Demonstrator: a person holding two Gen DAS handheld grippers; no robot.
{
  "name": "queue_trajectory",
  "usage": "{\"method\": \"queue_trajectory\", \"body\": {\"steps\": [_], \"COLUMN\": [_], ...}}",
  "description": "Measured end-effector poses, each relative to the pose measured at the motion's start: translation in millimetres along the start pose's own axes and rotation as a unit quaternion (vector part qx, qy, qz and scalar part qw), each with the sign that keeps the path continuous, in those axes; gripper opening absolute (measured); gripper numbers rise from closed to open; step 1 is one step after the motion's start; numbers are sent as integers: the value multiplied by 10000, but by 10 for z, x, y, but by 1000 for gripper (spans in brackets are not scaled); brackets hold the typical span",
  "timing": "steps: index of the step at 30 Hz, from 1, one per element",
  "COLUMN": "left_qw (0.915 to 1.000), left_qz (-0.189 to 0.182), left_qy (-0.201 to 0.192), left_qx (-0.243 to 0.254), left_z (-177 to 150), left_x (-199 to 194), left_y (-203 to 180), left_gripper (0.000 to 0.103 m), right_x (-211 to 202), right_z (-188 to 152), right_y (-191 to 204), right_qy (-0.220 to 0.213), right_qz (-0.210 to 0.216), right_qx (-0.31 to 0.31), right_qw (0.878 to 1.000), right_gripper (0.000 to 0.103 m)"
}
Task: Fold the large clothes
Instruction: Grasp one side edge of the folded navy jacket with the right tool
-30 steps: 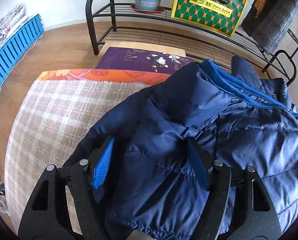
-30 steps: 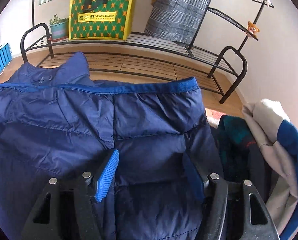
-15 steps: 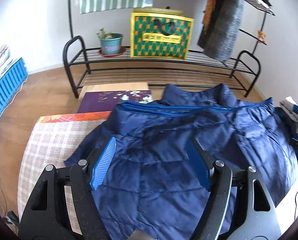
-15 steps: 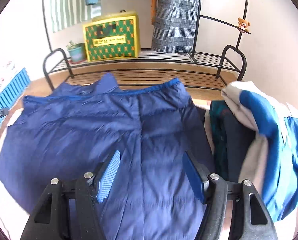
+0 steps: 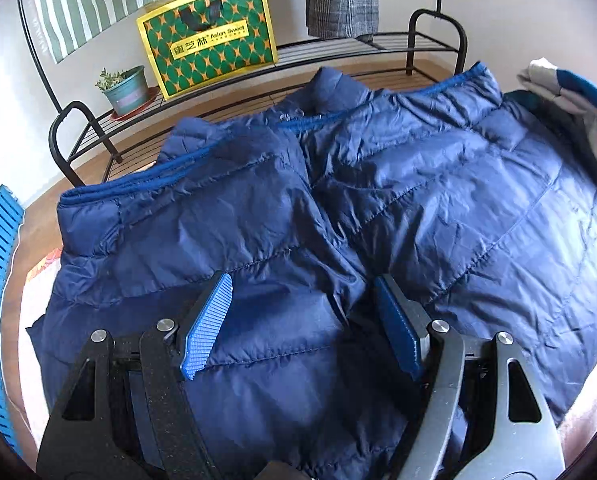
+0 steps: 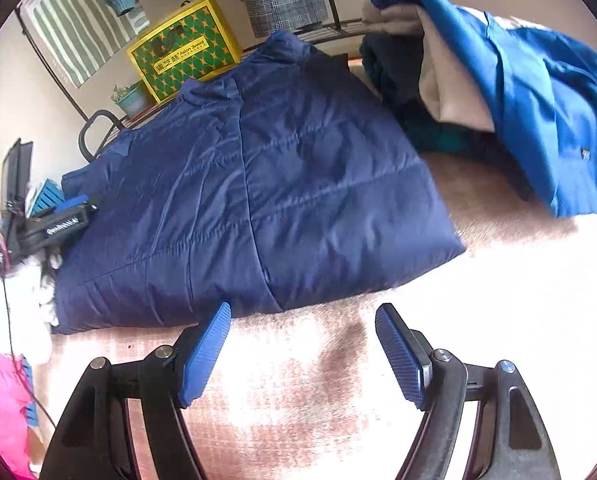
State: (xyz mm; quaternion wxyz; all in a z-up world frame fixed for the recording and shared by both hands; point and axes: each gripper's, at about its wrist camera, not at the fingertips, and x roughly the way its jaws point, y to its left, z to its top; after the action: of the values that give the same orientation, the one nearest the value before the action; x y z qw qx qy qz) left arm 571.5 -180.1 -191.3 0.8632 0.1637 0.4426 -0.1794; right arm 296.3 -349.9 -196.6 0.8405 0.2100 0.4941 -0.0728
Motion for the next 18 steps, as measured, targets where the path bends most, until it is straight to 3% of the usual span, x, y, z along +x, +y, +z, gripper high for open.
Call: {"method": "queue_trajectory", "body": {"steps": [4, 8, 14, 15, 18], "left_qw": [10000, 9990, 9953, 9953, 9968], "left_qz": [-5, -125, -582, -616, -600], "left_qy": [-4, -256, -428, -426, -334], "left_qx": [-89, -353, -641, -609, -400], "left_z": [-44, -115, -268, -298, -382], "left_x": [-31, -350, -703, -712, -660], "left_y": [32, 213, 316, 270, 108], "left_gripper": [76, 76, 76, 76, 76], "right_x": [105, 161, 226, 240, 233], "right_z": [7, 77, 179, 198, 198], "right_y": [-36, -137, -179, -153, -144], "right_qy": [-118, -322, -509, -527, -548], "right_qz": [377, 649, 531, 432, 240], "right_qx": [379, 833, 1274, 1293, 1402], "right_qw": [9985, 9939, 9891, 9893, 9883], "right_gripper": [84, 86, 85, 83, 58]}}
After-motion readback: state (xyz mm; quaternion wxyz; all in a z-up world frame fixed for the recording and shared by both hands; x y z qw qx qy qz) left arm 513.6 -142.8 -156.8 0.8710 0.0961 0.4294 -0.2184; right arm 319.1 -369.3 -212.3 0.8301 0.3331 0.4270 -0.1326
